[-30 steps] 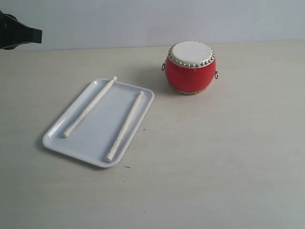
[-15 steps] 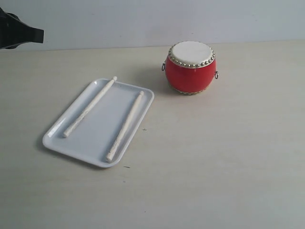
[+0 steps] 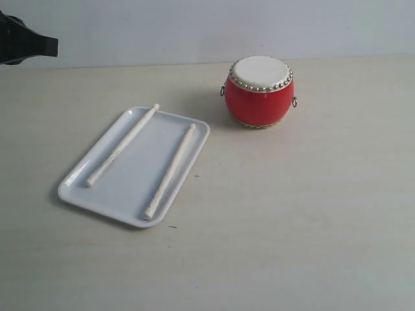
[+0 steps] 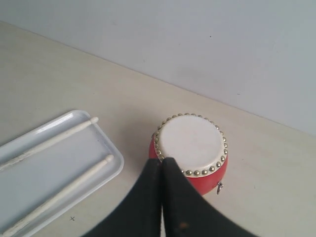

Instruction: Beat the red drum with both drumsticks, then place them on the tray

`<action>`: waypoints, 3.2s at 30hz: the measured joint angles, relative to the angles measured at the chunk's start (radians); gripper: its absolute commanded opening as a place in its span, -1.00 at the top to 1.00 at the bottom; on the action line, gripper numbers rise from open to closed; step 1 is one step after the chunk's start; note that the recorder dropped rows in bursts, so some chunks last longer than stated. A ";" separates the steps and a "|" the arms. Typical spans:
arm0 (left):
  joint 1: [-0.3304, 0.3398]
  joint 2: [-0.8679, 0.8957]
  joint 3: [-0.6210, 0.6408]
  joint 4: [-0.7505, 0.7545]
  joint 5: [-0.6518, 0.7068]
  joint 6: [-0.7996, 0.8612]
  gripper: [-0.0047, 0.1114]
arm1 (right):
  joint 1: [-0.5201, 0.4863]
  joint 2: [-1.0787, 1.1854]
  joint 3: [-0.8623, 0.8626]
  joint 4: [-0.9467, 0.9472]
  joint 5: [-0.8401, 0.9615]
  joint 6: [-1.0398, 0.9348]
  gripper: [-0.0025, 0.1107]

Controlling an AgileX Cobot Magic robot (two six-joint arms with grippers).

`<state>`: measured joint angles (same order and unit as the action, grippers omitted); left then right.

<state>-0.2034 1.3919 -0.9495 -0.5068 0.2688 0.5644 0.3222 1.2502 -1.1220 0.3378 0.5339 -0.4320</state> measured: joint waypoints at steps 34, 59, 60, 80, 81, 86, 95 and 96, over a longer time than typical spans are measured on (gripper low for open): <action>0.161 -1.229 0.892 -0.284 -0.139 0.000 0.92 | 0.000 0.000 0.000 0.000 0.000 -0.002 0.96; 0.161 -1.231 0.902 0.626 -0.131 -0.870 0.92 | 0.000 0.000 0.000 0.000 0.000 -0.002 0.96; 0.161 -1.231 0.902 0.639 -0.131 -0.886 0.92 | 0.000 0.000 0.000 0.000 0.000 -0.002 0.96; 0.161 -1.384 0.946 0.682 -0.170 -0.803 0.92 | 0.000 0.000 0.000 0.000 0.000 -0.002 0.96; 0.161 -1.385 0.946 0.682 -0.170 -0.803 0.92 | 0.000 0.000 0.000 0.000 0.000 -0.002 0.96; 0.161 -1.385 0.946 0.682 -0.170 -0.803 0.92 | 0.000 0.000 0.000 0.000 0.000 -0.002 0.96; 0.161 -1.385 0.946 0.668 -0.005 -0.823 0.92 | 0.000 0.000 0.000 0.000 0.000 -0.002 0.96; 0.161 -1.385 0.946 0.668 0.034 -0.826 0.92 | 0.000 0.000 0.000 0.000 0.000 -0.002 0.96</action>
<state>-0.0424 0.0065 -0.0031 0.1609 0.3025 -0.2621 0.3222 1.2502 -1.1220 0.3378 0.5339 -0.4336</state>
